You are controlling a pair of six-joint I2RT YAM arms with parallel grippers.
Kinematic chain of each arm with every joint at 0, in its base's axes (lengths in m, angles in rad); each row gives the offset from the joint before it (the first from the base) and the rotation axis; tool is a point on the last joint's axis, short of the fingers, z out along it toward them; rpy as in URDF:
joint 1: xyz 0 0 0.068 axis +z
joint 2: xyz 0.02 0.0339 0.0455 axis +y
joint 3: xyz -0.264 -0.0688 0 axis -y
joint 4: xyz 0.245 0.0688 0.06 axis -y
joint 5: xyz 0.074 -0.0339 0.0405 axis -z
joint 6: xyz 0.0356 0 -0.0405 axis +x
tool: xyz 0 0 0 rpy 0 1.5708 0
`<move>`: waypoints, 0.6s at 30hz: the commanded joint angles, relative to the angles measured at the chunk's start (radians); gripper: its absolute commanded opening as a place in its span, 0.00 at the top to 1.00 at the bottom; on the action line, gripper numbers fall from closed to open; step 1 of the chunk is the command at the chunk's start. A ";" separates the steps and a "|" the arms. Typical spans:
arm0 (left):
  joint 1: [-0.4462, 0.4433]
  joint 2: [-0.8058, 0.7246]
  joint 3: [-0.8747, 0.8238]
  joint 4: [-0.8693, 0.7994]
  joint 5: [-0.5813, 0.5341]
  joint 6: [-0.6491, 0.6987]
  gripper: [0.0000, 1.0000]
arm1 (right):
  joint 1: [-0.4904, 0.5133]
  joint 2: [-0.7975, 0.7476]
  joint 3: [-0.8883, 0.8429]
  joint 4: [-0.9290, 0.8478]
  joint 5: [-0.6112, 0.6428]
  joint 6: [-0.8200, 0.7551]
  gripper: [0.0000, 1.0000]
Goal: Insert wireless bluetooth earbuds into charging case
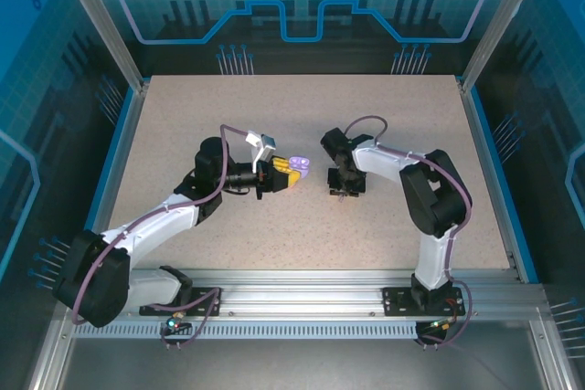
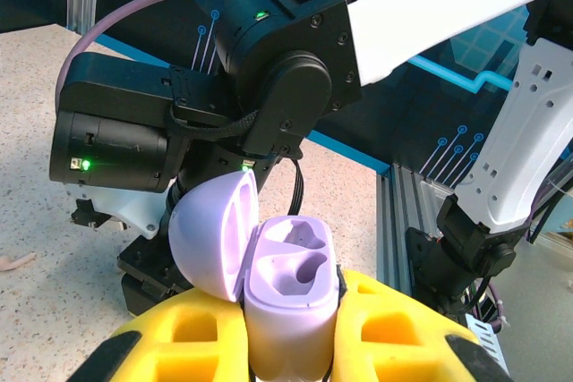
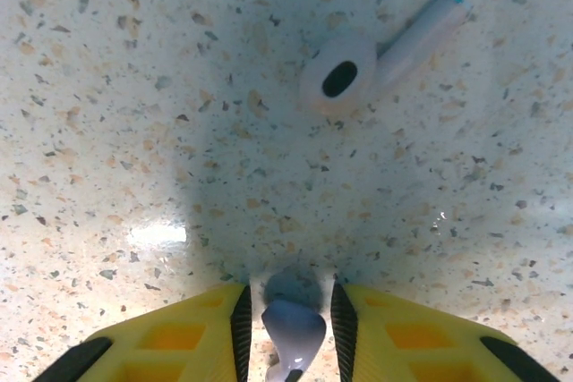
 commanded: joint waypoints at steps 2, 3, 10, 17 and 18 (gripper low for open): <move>0.007 -0.002 -0.012 -0.006 -0.009 -0.006 0.90 | 0.009 0.053 0.020 -0.061 0.038 -0.002 0.69; 0.007 -0.004 -0.012 -0.007 -0.011 -0.005 0.91 | 0.012 0.058 0.025 -0.069 0.044 -0.002 0.69; 0.007 -0.011 -0.014 -0.015 -0.014 -0.001 0.91 | 0.029 0.066 0.022 -0.089 0.055 0.011 0.75; 0.007 -0.007 -0.015 -0.018 -0.022 -0.005 0.91 | 0.027 0.011 0.009 -0.071 0.055 0.016 0.79; 0.007 -0.005 -0.015 -0.017 -0.024 -0.009 0.91 | 0.026 -0.003 0.005 -0.062 0.052 0.017 0.79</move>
